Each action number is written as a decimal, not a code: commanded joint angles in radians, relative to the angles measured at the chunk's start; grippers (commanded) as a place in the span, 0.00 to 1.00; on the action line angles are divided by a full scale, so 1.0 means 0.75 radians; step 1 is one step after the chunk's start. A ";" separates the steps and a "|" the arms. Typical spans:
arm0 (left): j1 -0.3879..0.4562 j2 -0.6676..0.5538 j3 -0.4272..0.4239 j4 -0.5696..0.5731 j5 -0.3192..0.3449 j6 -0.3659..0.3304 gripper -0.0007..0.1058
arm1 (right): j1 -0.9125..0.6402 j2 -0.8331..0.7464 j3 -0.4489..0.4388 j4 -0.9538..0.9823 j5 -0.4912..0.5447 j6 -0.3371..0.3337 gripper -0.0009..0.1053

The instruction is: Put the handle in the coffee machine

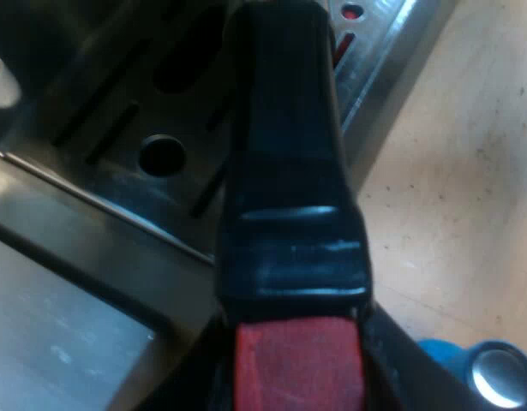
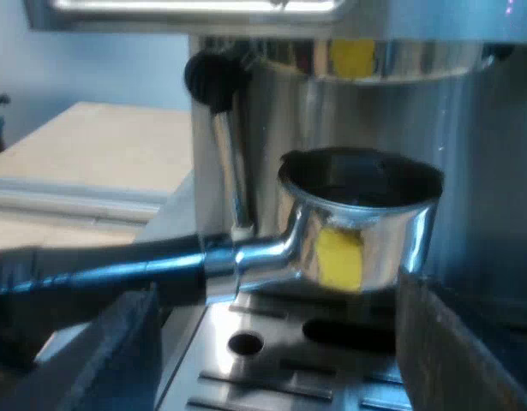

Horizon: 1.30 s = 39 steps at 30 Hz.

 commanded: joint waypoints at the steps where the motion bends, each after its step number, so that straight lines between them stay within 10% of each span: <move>1: 0.003 0.023 -0.046 -0.027 0.078 0.028 0.01 | -0.023 0.017 -0.003 -0.107 0.020 -0.070 0.58; 39: 0.003 0.009 -0.251 0.002 0.170 -0.011 0.01 | -0.064 0.022 -0.003 -0.136 0.020 -0.078 0.58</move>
